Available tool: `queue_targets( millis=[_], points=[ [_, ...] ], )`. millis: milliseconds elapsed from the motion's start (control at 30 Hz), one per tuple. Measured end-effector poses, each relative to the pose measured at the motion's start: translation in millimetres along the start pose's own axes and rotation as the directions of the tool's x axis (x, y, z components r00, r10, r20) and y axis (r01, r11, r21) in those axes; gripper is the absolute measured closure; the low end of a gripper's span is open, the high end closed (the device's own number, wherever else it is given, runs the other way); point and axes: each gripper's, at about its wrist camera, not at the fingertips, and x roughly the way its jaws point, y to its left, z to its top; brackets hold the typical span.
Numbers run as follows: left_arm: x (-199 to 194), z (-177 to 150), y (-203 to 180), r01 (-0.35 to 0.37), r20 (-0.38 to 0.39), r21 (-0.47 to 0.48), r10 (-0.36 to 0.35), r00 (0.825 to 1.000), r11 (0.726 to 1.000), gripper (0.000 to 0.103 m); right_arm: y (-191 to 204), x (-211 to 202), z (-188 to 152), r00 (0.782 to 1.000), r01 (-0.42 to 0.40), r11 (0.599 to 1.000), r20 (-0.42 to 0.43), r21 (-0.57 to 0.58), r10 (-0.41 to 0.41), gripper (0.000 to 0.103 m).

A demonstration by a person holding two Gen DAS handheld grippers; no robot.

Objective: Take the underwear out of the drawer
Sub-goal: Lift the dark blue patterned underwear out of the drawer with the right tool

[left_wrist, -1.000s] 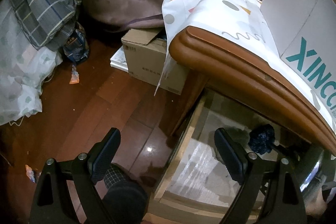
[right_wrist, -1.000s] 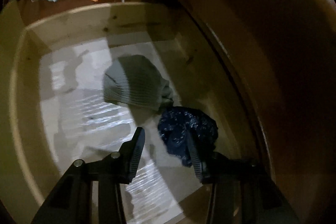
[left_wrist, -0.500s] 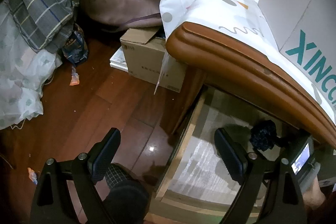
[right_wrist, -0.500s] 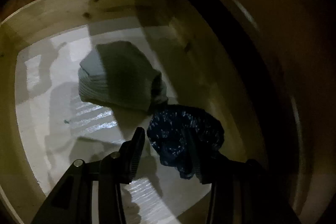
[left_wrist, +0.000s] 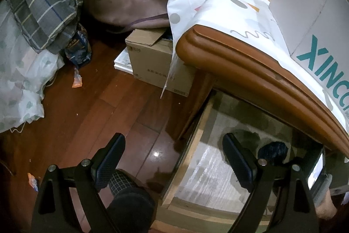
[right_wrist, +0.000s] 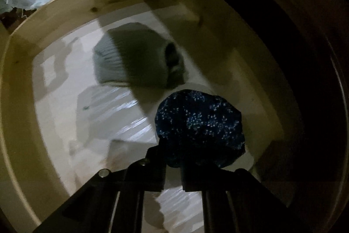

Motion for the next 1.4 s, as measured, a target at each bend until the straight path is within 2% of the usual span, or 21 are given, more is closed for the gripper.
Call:
queue_targets(
  millis=[133,233,300,400,433,500,567,733,1000,1400],
  points=[
    [-1.1,-1.1,-2.0,-0.002,0.006,0.006,0.002,1.000,1.000,0.014,7.9,-13.0,-5.2,0.999,-0.042,0.999,-0.001,-0.012,0.042,0.094],
    [-0.4,-2.3,-3.1,-0.004,0.002,0.013,0.004,1.000,1.000,0.014,13.7,-20.8,-1.9,0.999,-0.028,0.998,0.013,-0.048,0.029,0.089],
    [-1.0,-2.8,-3.2,-0.002,0.000,0.012,0.002,1.000,1.000,0.014,11.0,-23.3,-1.9,0.999,-0.023,0.998,0.025,-0.055,0.025,0.083],
    [-0.6,-3.1,-3.3,-0.001,-0.004,0.014,0.001,1.000,1.000,0.014,3.6,-31.6,1.3,0.998,-0.036,0.999,0.045,-0.041,0.038,0.065],
    [-0.5,-2.7,-3.4,0.000,-0.003,0.015,0.000,1.000,1.000,0.014,12.3,-36.9,2.7,0.998,-0.039,0.998,0.055,-0.044,0.041,0.057],
    [-0.6,-2.7,-3.8,0.000,-0.003,0.020,0.000,1.000,1.000,0.014,13.4,-41.7,5.0,0.997,-0.018,0.998,0.072,-0.065,0.023,0.053],
    [0.2,-3.2,-4.5,0.001,-0.004,0.025,-0.001,1.000,1.000,0.014,17.9,-38.5,6.6,0.998,-0.005,0.996,0.069,-0.088,0.011,0.044],
    [2.8,-4.2,-7.0,-0.008,-0.005,0.042,0.008,1.000,0.999,0.014,15.7,-6.3,17.1,0.998,0.013,0.992,0.055,-0.124,-0.007,0.042],
    [6.3,-6.2,-13.1,-0.010,-0.022,0.068,0.011,1.000,0.998,0.014,6.1,19.3,19.1,0.999,0.026,0.992,0.035,-0.120,-0.022,0.036],
    [10.7,-8.2,-17.1,-0.007,-0.034,0.089,0.010,0.999,0.996,0.014,-6.9,32.7,21.4,0.999,-0.029,0.999,0.042,-0.046,0.031,0.036]
  ],
)
